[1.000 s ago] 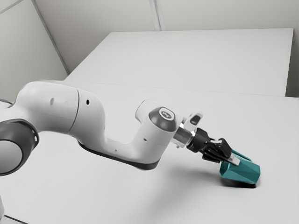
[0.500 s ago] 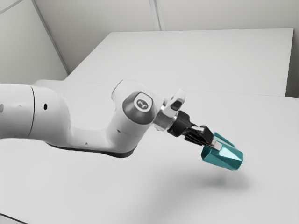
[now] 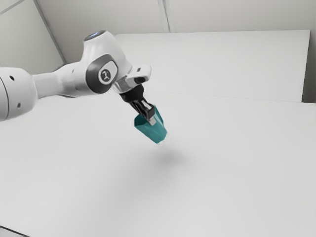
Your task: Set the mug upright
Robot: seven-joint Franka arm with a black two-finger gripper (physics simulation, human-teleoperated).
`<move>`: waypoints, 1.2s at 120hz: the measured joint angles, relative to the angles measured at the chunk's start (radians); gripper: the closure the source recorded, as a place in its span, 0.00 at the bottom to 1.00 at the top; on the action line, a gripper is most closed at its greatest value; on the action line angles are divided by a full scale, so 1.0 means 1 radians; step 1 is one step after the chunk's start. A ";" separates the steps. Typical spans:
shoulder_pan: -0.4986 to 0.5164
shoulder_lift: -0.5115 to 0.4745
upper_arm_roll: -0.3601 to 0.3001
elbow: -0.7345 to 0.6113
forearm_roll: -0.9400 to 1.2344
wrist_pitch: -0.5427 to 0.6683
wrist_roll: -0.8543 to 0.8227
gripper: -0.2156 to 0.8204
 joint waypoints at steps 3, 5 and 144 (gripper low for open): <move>0.020 0.003 0.000 0.007 0.023 -0.013 -0.010 0.97; 0.032 0.004 0.000 0.012 0.038 -0.021 -0.016 0.97; 0.171 0.158 -0.004 0.018 0.239 -0.029 -0.204 0.53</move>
